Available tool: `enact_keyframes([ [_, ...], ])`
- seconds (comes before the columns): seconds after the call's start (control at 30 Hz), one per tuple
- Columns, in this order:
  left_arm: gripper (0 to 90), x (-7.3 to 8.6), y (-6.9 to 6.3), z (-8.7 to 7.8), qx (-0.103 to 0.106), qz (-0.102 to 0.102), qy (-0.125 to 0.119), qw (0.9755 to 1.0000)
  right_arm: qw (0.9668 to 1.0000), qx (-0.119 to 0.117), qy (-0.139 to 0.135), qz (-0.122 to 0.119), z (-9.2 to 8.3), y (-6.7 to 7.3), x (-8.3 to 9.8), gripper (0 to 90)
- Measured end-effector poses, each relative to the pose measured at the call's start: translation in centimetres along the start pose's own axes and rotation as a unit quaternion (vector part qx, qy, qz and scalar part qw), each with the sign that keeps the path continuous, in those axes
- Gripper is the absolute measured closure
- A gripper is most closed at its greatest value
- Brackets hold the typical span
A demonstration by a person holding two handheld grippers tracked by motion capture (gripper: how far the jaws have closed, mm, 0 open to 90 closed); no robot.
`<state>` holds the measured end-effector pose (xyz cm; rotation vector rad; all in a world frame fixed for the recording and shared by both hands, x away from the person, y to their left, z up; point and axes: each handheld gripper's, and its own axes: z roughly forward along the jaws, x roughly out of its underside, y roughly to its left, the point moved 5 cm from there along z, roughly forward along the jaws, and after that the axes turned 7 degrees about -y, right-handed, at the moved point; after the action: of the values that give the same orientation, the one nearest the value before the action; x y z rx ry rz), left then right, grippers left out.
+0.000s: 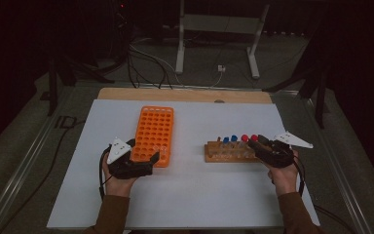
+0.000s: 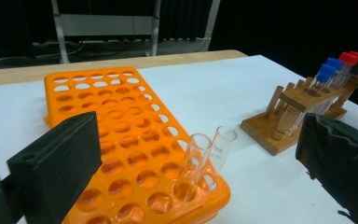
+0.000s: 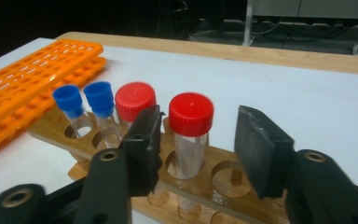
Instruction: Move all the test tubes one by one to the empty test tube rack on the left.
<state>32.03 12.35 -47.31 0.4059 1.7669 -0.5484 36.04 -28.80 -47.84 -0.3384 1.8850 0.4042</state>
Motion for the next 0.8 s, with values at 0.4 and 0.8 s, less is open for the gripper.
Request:
enact_keyframes([
  [0.4,0.7,-0.2,-0.5,0.2,0.005,-0.001,-0.003,1.0,0.9998,-0.009,0.002,-0.019,0.4,0.5,0.5,73.9],
  [0.8,0.7,-0.4,-0.9,0.2,0.001,0.008,-0.011,0.9999,0.9992,-0.008,-0.038,-0.013,-1.2,0.6,-1.5,74.1],
])
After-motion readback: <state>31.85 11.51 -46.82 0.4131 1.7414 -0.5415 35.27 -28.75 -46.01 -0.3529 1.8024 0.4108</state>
